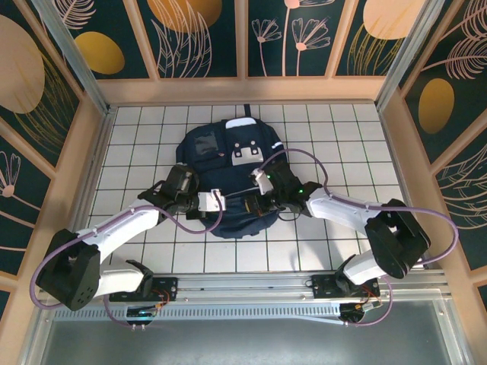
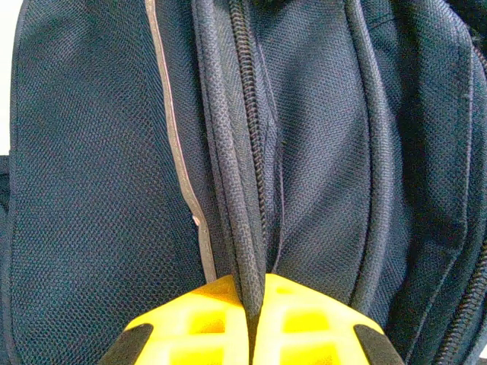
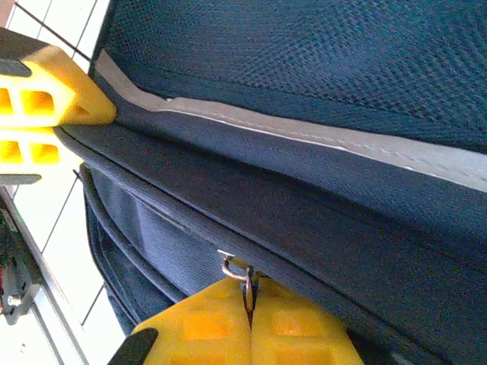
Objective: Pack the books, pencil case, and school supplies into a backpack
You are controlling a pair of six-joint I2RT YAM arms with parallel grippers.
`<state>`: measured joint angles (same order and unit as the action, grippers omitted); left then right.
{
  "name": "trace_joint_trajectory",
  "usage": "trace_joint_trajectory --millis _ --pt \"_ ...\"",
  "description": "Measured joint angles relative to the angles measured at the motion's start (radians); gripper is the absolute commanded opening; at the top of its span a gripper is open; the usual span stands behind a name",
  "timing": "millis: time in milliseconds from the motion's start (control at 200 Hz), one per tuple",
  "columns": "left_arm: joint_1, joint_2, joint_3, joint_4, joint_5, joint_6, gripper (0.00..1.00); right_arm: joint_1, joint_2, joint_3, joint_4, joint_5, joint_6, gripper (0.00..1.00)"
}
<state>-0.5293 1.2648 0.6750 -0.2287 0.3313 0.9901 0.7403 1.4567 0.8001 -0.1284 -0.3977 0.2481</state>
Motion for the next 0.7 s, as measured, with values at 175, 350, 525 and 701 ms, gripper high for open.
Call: trace_joint_trajectory --millis 175,350,525,701 --pt "0.021 0.000 -0.002 0.006 0.029 -0.045 0.45 -0.005 -0.003 -0.013 0.000 -0.016 -0.007 0.00" --pt "0.153 -0.003 0.007 0.014 0.063 -0.147 0.42 0.000 -0.003 -0.014 0.006 -0.016 -0.007 0.00" --pt "0.222 0.064 0.077 0.005 0.024 -0.224 0.65 0.049 0.004 -0.003 0.033 -0.003 0.001 0.00" --pt "0.247 0.176 0.160 0.019 -0.080 -0.296 0.81 0.125 0.069 0.037 0.073 0.016 0.049 0.00"
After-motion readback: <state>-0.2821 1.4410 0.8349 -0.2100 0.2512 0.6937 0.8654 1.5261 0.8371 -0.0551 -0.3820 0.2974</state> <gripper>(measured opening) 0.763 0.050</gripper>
